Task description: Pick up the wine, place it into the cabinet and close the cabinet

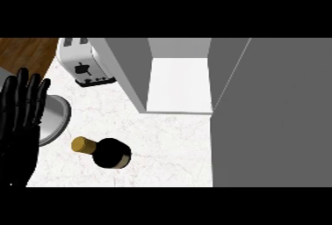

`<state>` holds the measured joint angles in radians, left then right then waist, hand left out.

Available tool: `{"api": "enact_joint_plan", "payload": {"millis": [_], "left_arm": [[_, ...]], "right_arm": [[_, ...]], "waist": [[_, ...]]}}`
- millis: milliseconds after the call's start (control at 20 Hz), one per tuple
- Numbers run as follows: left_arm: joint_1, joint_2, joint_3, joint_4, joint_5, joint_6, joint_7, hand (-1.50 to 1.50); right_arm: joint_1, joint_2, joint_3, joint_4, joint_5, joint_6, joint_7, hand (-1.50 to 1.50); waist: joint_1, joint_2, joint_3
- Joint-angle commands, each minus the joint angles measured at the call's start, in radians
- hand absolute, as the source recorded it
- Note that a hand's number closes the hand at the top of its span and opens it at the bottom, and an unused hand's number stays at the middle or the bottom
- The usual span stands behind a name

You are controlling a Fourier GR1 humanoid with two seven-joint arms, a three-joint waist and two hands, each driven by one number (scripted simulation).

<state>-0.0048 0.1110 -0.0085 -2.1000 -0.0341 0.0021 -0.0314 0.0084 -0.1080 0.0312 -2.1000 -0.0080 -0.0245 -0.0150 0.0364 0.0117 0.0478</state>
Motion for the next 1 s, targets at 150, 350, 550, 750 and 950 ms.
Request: {"api": "enact_joint_plan", "payload": {"millis": [150,350,550,750,950], "left_arm": [[0.161,-0.042,-0.228,-0.144,-0.042,-0.069,0.01,-1.5],[0.275,-0.105,-0.368,-0.076,0.166,-0.144,0.047,-1.5],[0.325,-0.11,-0.457,-0.198,0.147,-0.089,0.162,-1.5],[0.41,-0.074,-0.539,-0.351,0.129,-0.07,0.216,-1.5],[0.416,-0.078,-0.62,-0.396,0.047,-0.005,0.265,-1.5]], "right_arm": [[0.064,-0.009,-0.005,-0.011,-0.053,0.052,-0.031,-1.5],[0.115,-0.055,0.082,-0.068,-0.142,0.165,0.085,-1.5],[0.208,-0.055,0.133,-0.226,-0.145,0.161,0.165,-1.5],[0.137,-0.103,0.06,-0.334,-0.246,0.145,0.348,-1.5],[0.208,-0.075,0.101,-0.331,-0.193,0.175,0.294,-1.5]], "waist": [[-0.031,-0.017,-0.047],[-0.031,-0.018,-0.05],[-0.04,-0.017,-0.048],[-0.031,-0.016,-0.048],[-0.036,-0.014,-0.047]]}}
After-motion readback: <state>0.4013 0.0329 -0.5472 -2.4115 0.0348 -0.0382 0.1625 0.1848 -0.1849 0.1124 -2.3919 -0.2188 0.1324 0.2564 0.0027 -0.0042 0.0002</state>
